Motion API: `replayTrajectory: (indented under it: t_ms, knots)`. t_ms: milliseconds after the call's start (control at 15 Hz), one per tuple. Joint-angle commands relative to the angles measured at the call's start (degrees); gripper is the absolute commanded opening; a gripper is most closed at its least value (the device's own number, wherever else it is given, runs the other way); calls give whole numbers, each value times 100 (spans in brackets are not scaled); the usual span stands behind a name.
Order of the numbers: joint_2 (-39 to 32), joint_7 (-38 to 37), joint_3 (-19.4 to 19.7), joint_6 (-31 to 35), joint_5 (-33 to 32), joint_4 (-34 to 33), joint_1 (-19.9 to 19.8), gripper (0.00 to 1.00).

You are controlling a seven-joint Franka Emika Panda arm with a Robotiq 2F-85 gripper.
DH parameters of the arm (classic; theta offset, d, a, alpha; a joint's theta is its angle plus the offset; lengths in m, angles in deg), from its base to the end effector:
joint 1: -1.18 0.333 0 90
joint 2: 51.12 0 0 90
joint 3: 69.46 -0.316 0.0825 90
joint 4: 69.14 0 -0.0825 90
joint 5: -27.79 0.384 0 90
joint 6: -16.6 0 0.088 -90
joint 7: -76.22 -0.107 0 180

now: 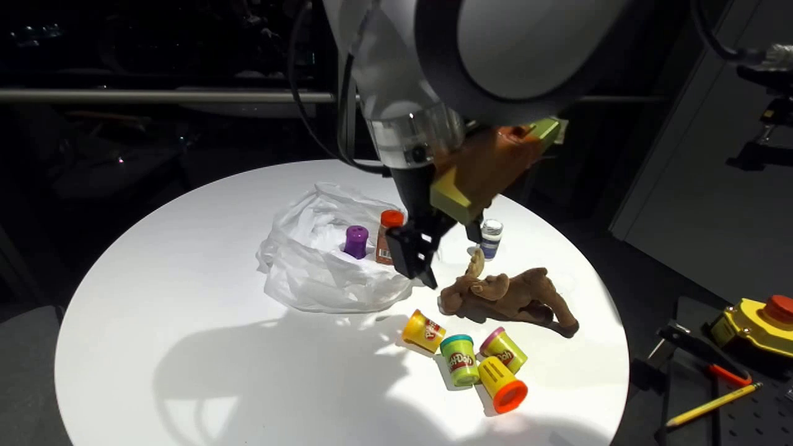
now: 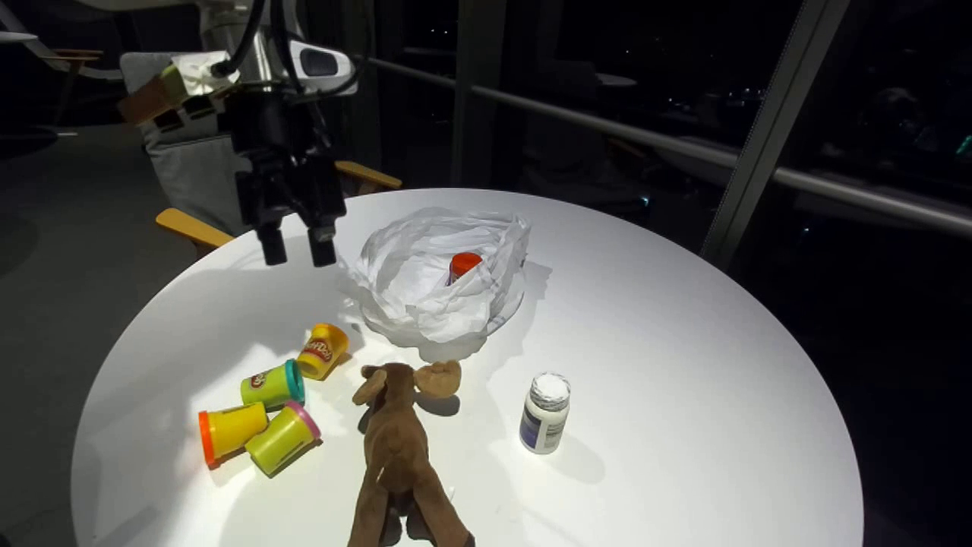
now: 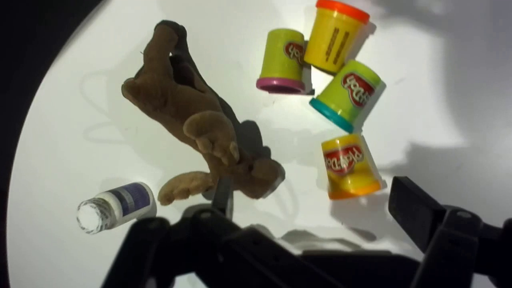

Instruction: Pick up all the objects on the table and put them on the plastic

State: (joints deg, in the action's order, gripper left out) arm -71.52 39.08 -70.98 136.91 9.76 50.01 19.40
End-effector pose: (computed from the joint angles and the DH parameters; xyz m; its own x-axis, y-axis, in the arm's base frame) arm 0.5217 0.1715 0.2332 0.9793 -0.1263 -0.1583 -0.0617 -0.9306 0.3608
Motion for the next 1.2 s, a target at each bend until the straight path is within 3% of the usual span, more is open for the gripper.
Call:
replayTrajectory:
  t_ms: [0,667,867,1133]
  knots:
    - [5,-16,-100,34,-31,149,-64,100]
    - [-36,-19,-96,27,-27,36,-84,100]
    - [-173,301,-81,-93,-407,-51,-32,100]
    - [-447,827,-193,509,-732,20,-8,100]
